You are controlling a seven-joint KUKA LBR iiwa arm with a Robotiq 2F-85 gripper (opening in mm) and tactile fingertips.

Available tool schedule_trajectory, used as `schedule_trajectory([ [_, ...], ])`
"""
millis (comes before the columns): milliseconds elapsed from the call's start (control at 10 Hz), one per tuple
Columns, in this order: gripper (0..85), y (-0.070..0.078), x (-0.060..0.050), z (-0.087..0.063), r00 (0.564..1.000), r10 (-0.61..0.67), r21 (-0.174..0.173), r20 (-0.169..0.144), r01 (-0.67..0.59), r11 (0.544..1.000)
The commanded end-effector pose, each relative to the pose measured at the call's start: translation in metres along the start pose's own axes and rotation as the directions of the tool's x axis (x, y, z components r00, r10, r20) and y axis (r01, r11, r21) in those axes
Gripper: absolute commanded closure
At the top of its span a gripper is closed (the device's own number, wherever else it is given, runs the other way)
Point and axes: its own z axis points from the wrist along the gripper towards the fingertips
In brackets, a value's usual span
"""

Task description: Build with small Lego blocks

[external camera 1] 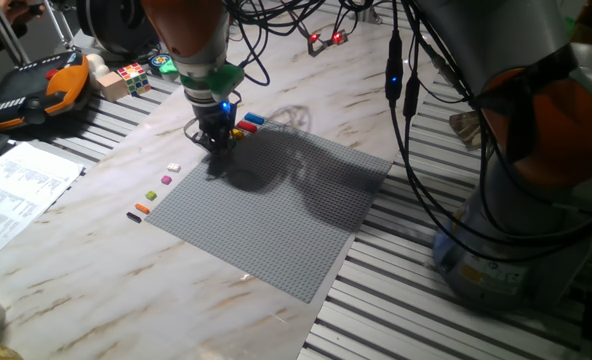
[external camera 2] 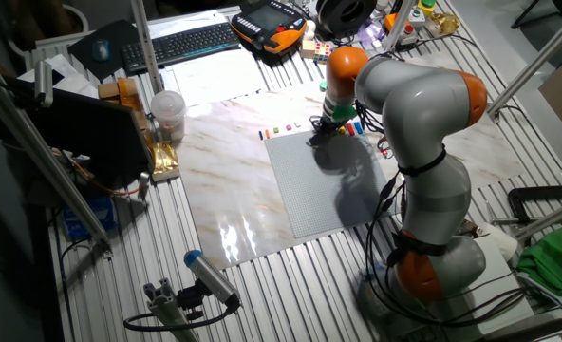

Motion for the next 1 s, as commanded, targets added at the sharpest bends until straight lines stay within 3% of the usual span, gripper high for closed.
schedule_trajectory([
  [0, 84.3, 0.0005, 0.0001, 0.0011, 1.000, 0.001, 0.000, 0.000, -0.001, 1.000],
  [900, 84.3, 0.0014, 0.0008, 0.0032, 1.000, 0.004, -0.003, 0.004, -0.004, 1.000],
])
